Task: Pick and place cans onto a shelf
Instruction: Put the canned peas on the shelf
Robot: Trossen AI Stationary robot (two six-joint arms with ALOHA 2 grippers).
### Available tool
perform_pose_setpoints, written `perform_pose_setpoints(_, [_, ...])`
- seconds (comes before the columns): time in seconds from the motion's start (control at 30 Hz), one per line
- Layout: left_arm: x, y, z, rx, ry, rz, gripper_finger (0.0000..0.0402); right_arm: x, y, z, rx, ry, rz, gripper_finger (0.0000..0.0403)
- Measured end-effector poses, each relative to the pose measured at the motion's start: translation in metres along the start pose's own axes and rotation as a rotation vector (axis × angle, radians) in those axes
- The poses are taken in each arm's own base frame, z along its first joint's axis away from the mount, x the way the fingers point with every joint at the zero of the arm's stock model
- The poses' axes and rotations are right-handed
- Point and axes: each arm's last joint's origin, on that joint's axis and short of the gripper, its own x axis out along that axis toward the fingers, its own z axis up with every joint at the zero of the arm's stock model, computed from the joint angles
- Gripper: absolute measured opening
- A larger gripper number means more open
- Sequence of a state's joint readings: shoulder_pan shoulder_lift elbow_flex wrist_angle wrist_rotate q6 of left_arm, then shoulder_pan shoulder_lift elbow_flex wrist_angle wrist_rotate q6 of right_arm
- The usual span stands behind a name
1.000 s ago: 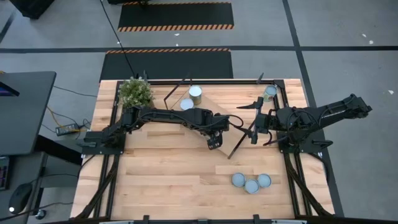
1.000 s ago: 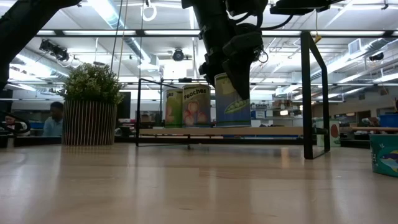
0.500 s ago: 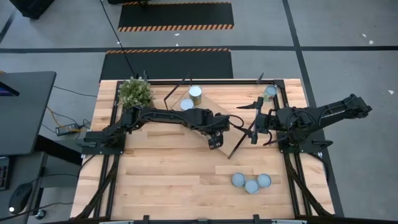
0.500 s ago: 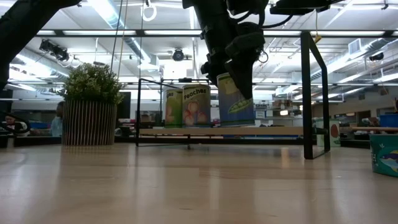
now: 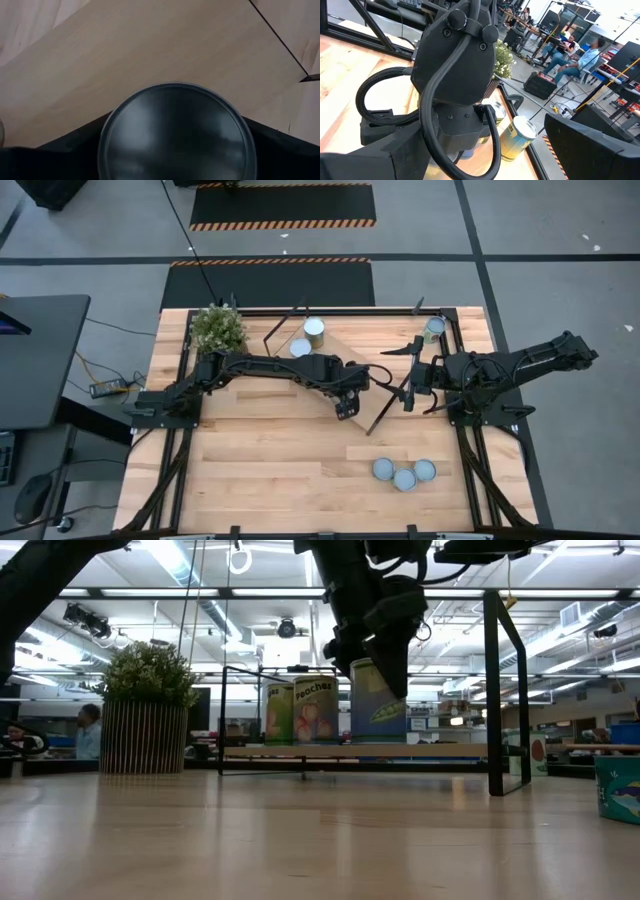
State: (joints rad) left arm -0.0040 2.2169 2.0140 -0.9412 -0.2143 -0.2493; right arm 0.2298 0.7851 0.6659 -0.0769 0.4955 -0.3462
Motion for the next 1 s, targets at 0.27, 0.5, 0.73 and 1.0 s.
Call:
perform_pose_setpoints(0.27, [0.0000, 0.0007, 0.0012, 0.008, -0.018, 0.031, 0.0356, 0.0000, 0.0000, -0.0001, 0.000, 0.001, 0.000, 0.0373])
perform_pose_setpoints(0.5, [0.0000, 0.0011, 0.0012, 0.009, -0.018, 0.034, 0.0356, 0.0000, 0.0000, -0.0001, 0.000, 0.001, 0.000, 0.0373])
perform_pose_setpoints(0.73, [-0.0007, 0.0005, 0.0010, 0.047, -0.033, 0.102, 0.0356, 0.0000, 0.0001, -0.0001, 0.000, 0.001, 0.000, 0.0373])
perform_pose_setpoints(1.0, [-0.0007, 0.0009, -0.0004, 0.054, -0.020, 0.109, 0.0356, 0.0000, 0.0002, -0.0001, 0.004, 0.001, 0.004, 0.0373])
